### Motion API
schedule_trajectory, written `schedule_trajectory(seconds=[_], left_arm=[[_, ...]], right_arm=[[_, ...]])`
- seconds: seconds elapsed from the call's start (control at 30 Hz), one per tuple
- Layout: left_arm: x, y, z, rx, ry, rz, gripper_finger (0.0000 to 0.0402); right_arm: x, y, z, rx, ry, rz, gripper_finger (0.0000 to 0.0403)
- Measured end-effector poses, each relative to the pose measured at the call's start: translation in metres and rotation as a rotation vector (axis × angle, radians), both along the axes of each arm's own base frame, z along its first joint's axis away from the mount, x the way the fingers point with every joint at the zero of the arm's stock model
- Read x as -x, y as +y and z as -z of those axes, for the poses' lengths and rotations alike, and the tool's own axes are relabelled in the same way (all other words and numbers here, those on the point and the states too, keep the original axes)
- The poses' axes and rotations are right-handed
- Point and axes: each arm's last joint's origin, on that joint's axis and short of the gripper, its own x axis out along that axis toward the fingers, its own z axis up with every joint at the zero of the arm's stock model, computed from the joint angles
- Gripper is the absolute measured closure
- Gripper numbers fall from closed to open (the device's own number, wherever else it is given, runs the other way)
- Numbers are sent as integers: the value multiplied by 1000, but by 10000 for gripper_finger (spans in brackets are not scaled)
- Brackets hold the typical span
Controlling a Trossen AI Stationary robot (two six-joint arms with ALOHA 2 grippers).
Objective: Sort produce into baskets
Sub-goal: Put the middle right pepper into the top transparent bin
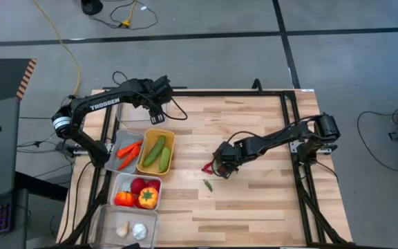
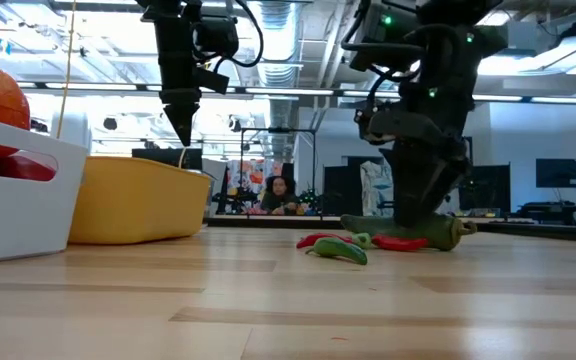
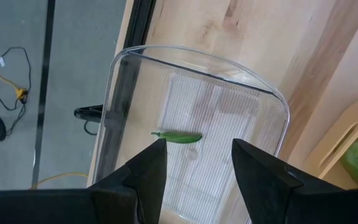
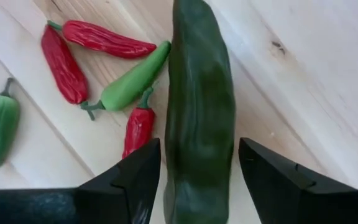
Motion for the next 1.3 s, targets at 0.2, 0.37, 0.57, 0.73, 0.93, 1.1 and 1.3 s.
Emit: schedule_trajectory(seconds=[0.2,0.37,0.57,0.73,0.93,1.1,1.3], left_arm=[[0,0,0,0,0,1,233],[0,0,0,-1,2,5,233],[1,-3,-3,-7,18,54,233],[11,-14,-20,-19,-23,124,233],[35,-29,-51,-82,-146,95,233],[56,-45,-74,-42,-316,87,233],[73,-60,-90,68,-501,92,233]], right_arm=[[3,-4,10,-54,43,33,167],[1,-6,8,-48,20,19,216],[-2,-13,6,-47,6,34,273],[-17,-25,-11,-30,-57,11,255],[-43,-53,-41,22,-261,-18,250],[-62,-81,-63,107,-532,-21,257],[-78,-114,-89,246,-881,3,247]])
